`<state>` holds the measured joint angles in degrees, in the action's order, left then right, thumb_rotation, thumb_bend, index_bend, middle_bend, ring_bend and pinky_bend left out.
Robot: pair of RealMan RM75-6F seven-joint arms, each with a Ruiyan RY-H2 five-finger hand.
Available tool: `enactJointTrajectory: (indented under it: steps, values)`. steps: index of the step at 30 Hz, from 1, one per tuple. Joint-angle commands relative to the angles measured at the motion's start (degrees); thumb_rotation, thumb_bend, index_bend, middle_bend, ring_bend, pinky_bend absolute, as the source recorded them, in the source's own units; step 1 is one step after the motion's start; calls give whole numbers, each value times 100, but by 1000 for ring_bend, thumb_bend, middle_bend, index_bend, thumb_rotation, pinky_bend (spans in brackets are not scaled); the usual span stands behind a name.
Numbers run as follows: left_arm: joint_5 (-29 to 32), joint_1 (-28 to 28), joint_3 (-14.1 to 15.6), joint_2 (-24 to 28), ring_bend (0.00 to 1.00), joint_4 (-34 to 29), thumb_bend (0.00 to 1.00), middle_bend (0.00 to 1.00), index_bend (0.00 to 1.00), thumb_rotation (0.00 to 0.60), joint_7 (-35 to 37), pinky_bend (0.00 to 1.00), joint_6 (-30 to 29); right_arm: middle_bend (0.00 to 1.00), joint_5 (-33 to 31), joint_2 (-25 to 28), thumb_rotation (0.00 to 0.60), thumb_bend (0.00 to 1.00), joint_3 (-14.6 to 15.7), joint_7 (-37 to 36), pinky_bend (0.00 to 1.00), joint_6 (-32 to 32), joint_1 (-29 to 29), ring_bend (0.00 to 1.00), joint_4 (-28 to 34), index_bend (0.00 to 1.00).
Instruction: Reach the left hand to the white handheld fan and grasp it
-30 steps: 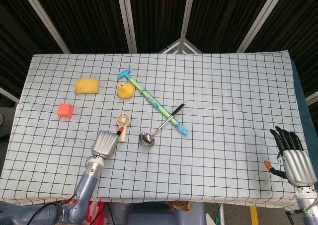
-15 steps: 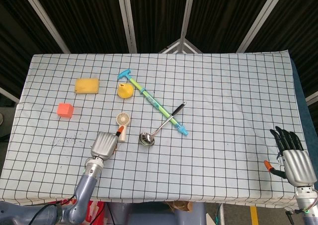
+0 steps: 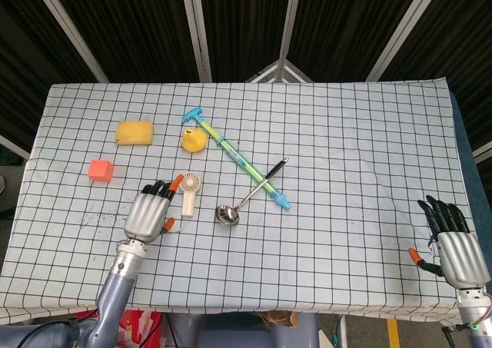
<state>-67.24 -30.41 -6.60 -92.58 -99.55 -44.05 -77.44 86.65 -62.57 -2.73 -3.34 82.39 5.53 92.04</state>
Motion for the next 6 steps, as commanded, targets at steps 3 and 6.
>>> enactJointTrajectory:
  steps: [3, 6]
  values:
    - [-737, 713, 736, 904, 0, -378, 200, 0, 0, 600, 628, 7, -683, 0, -10, -13, 600, 279, -6, 56, 0, 6, 0, 0, 6, 73]
    - [-1075, 1001, 1043, 1197, 0, -297, 156, 0, 0, 600, 928, 0, -973, 0, -13, -21, 600, 279, -8, 78, 0, 20, -7, 0, 14, 73]
